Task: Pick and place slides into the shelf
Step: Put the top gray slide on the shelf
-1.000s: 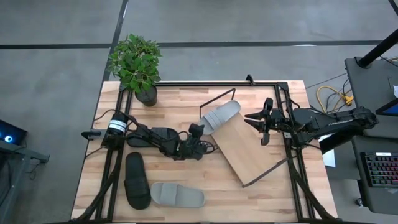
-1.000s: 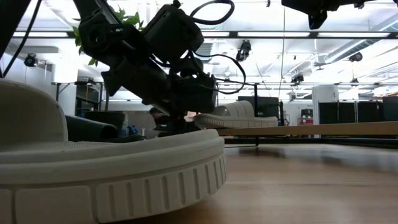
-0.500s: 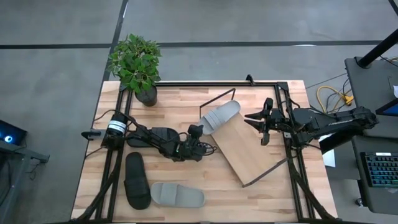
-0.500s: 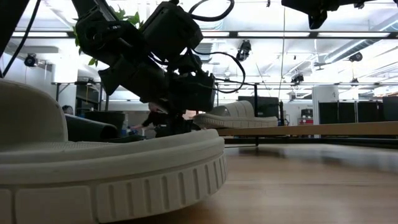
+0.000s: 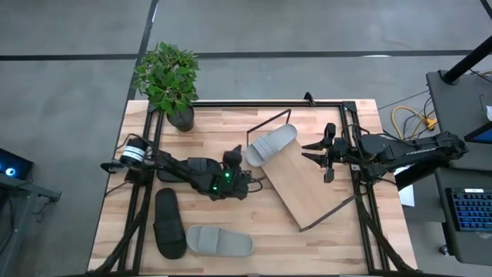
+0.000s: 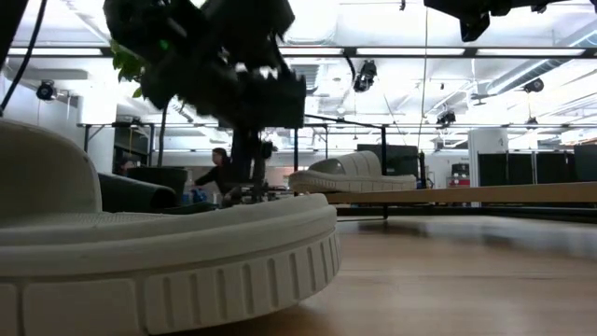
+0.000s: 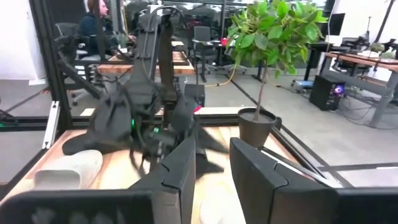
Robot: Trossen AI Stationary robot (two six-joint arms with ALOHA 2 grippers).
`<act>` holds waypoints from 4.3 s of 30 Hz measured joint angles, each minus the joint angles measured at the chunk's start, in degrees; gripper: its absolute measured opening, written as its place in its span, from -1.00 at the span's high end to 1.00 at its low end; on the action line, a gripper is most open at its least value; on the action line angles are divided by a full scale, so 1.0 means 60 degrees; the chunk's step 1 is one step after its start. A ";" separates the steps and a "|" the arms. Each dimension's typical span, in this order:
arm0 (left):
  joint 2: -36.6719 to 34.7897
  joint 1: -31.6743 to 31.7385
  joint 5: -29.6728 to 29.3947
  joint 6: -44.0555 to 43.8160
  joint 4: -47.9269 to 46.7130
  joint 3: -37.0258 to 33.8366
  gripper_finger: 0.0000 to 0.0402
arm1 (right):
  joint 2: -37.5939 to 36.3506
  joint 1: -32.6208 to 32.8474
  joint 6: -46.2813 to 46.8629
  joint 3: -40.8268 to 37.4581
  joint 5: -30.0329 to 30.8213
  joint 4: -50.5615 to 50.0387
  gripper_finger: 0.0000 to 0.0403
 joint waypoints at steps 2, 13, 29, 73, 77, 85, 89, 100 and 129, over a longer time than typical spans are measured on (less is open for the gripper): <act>-0.0321 -0.0102 -0.0035 -0.0082 0.0019 0.0000 0.04 | -0.0002 0.0003 0.0032 0.0000 0.0001 -0.0016 0.54; -0.2192 -0.0512 0.0097 -0.2008 -0.0094 -0.0022 0.32 | 0.0439 0.0000 0.0305 0.0000 -0.0013 -0.0120 0.62; -0.4678 -0.0835 0.0139 -0.3824 -0.0026 -0.1378 0.99 | 0.2968 -0.0051 0.1057 0.1073 0.1221 -0.0314 0.69; -0.7497 -0.5575 0.1842 -0.4927 0.1002 -0.1483 0.98 | 0.8590 -0.0419 -0.0061 0.5222 -0.0251 -0.5949 0.96; -0.7574 -0.5705 0.1839 -0.4926 0.1021 -0.1483 0.98 | 0.8788 -0.0529 -0.0157 0.5213 -0.0199 -0.5844 0.96; -0.7598 -0.6355 0.1831 -0.3733 0.1659 -0.1468 0.98 | 0.9279 -0.0600 -0.0509 0.5206 -0.0239 -0.5691 0.96; -0.7589 -0.6409 0.1826 -0.3796 0.1722 -0.1468 0.98 | 0.9436 -0.0733 -0.0511 0.5206 -0.0240 -0.5626 0.96; -0.7570 -0.6405 0.1803 -0.3742 0.1687 -0.1479 0.98 | 0.9807 -0.1013 -0.0519 0.5204 -0.0382 -0.5186 0.96; -0.7567 -0.6401 0.1806 -0.3742 0.1687 -0.1486 0.98 | 1.0350 -0.1661 -0.0792 0.5187 -0.0495 -0.4697 0.96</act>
